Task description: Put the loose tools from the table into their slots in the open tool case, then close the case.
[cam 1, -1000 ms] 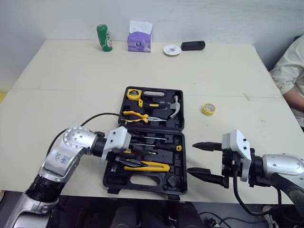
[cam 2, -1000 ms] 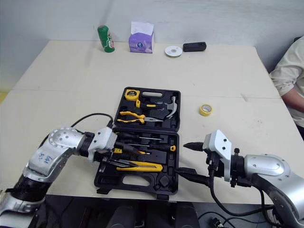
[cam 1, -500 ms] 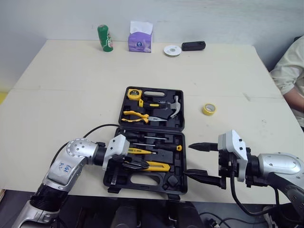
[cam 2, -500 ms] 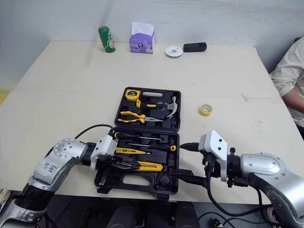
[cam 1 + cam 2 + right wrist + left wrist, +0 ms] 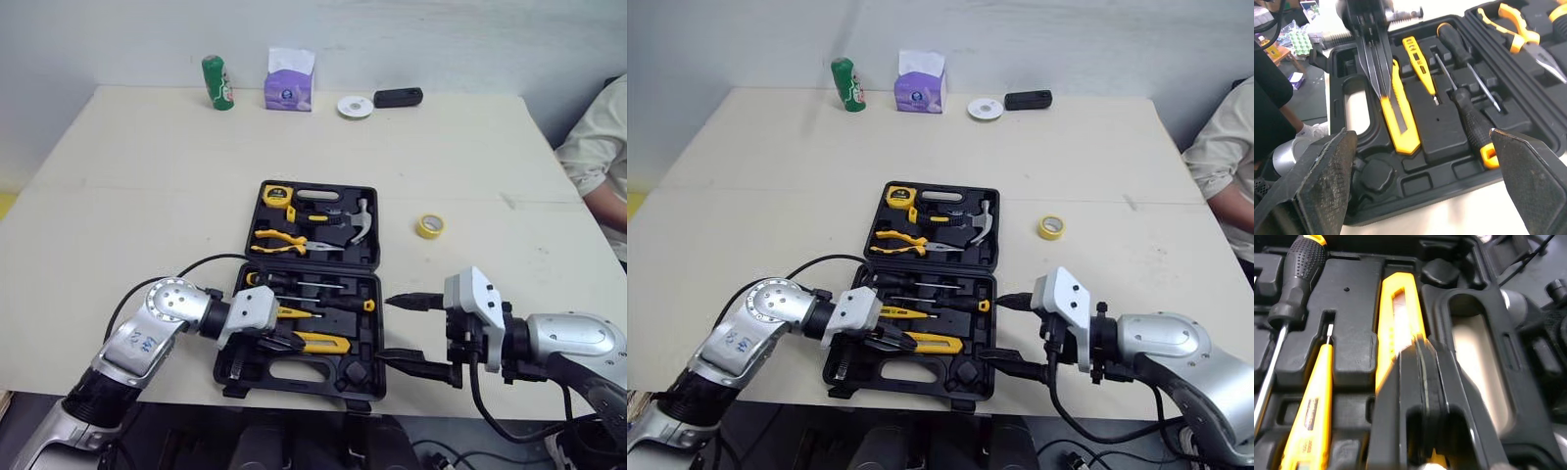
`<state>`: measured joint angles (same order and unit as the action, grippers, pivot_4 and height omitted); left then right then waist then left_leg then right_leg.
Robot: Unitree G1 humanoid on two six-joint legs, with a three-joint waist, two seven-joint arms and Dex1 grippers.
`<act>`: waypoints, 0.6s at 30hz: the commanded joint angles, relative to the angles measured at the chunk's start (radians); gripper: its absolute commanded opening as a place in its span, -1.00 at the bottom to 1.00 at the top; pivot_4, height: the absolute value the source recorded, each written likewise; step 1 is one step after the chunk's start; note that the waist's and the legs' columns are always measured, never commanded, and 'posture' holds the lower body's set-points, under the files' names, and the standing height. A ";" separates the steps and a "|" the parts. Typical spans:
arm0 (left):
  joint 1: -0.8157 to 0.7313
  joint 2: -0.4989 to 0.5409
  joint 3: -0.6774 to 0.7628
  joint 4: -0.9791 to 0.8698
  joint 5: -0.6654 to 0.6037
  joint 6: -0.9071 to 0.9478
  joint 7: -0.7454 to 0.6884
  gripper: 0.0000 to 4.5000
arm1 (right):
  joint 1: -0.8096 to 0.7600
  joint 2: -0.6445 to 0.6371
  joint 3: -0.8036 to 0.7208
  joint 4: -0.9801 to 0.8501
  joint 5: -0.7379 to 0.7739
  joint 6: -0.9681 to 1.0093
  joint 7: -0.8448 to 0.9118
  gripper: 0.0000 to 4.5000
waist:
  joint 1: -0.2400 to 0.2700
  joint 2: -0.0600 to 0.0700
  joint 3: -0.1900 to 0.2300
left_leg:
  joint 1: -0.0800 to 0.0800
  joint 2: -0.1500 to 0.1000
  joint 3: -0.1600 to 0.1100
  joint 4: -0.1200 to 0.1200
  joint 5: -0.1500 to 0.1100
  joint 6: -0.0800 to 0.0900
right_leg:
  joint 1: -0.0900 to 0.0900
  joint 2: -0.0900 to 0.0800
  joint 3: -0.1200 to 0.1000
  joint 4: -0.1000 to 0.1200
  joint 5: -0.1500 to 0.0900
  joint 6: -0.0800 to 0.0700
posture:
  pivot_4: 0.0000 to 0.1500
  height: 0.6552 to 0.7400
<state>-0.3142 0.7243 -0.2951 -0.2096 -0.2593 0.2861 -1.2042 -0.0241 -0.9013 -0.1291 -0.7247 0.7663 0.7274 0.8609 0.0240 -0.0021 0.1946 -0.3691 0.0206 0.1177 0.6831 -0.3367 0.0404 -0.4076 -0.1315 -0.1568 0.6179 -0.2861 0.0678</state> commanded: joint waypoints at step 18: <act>0.179 -0.029 0.563 -0.085 -0.498 0.356 0.267 0.89 | 0.123 0.030 -0.206 0.197 -0.086 -0.123 -0.017 1.00 | -0.002 -0.001 -0.010 | -0.001 0.001 -0.001 -0.001 -0.001 -0.001 | -0.001 0.000 -0.001 0.000 -0.001 -0.001 | 1.00 0.80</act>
<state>-0.1505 0.6940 0.2045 -0.2820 -0.7197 0.6244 -0.9753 0.1004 -0.8780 -0.2804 -0.5549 0.6872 0.6313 0.8494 0.0222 -0.0035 0.1842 -0.3700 0.0214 0.1168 0.6824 -0.3374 0.0394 -0.4083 -0.1311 -0.1574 0.6177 -0.2867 0.0667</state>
